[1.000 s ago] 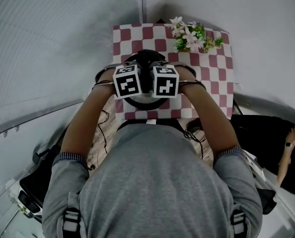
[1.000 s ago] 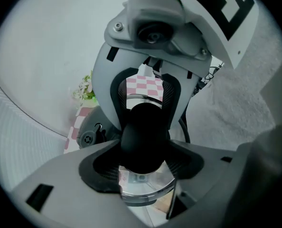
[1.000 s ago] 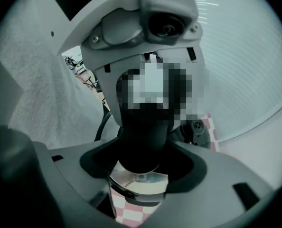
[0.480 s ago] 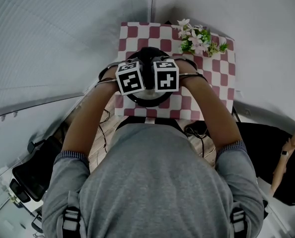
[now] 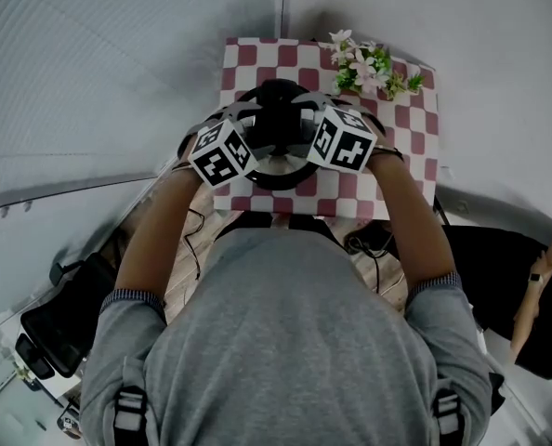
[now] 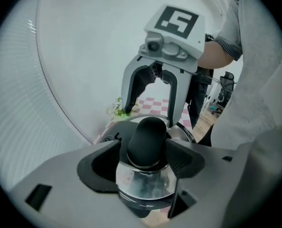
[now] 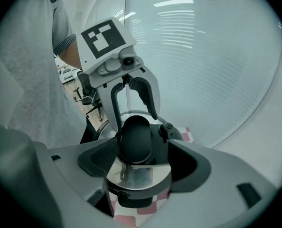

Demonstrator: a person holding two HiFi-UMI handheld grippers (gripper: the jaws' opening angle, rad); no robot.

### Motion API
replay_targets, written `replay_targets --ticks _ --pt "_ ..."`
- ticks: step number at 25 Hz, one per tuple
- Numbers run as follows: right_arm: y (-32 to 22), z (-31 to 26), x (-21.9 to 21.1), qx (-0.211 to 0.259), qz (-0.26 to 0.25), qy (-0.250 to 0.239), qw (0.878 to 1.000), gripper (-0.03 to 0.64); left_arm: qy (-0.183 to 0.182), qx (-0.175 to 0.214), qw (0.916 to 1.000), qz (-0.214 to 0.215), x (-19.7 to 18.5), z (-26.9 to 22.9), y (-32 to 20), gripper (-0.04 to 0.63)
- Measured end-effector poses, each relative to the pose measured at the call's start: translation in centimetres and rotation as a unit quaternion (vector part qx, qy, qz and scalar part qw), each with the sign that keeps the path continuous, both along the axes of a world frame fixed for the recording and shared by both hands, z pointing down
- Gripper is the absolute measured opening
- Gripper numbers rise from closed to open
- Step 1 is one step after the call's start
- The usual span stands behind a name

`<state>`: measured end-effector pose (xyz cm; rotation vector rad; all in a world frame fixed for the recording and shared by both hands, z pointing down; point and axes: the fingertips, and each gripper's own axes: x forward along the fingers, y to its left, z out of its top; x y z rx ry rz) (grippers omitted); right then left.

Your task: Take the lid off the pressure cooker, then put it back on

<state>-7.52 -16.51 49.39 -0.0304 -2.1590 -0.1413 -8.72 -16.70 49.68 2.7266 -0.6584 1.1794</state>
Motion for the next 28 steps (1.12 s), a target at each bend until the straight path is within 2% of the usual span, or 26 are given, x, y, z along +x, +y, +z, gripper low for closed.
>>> replay_targets --ticks 4,8,13,16,18,21,25,28 --pt "-0.3 -1.9 0.4 0.014 0.056 -0.077 0.995 0.347 0.062 0.037 0.9968 -0.033 -0.4 -2.0 0.2 0.33" --pt "0.5 -3.8 0.7 0.019 0.095 -0.14 0.985 0.34 0.107 0.074 0.9897 -0.06 -0.8 -3.6 0.7 0.33" --pt "1.5 -6.5 1.0 0.033 0.152 -0.227 0.961 0.325 0.191 0.086 0.9717 -0.11 -1.3 -5.7 1.3 0.33" --pt "2.3 -7.8 1.3 0.036 0.175 -0.27 0.946 0.32 0.219 0.088 0.9636 -0.125 -1.3 -6.3 2.2 0.33" --pt "2.6 -8.4 1.9 0.039 0.194 -0.298 0.934 0.313 0.241 0.103 0.9558 -0.133 -1.1 -7.0 2.6 0.33" --pt "3.0 -9.0 2.5 0.044 0.216 -0.333 0.917 0.304 0.281 0.123 0.9394 -0.152 -1.5 -8.4 3.0 0.328" --pt "4.0 -9.5 3.1 0.043 0.229 -0.357 0.905 0.289 0.324 0.142 0.9193 -0.174 -1.9 -10.2 3.6 0.328" --pt "4.8 -10.0 3.1 0.032 0.23 -0.375 0.898 0.264 0.35 0.147 0.9075 -0.181 -1.9 -11.5 4.4 0.276"
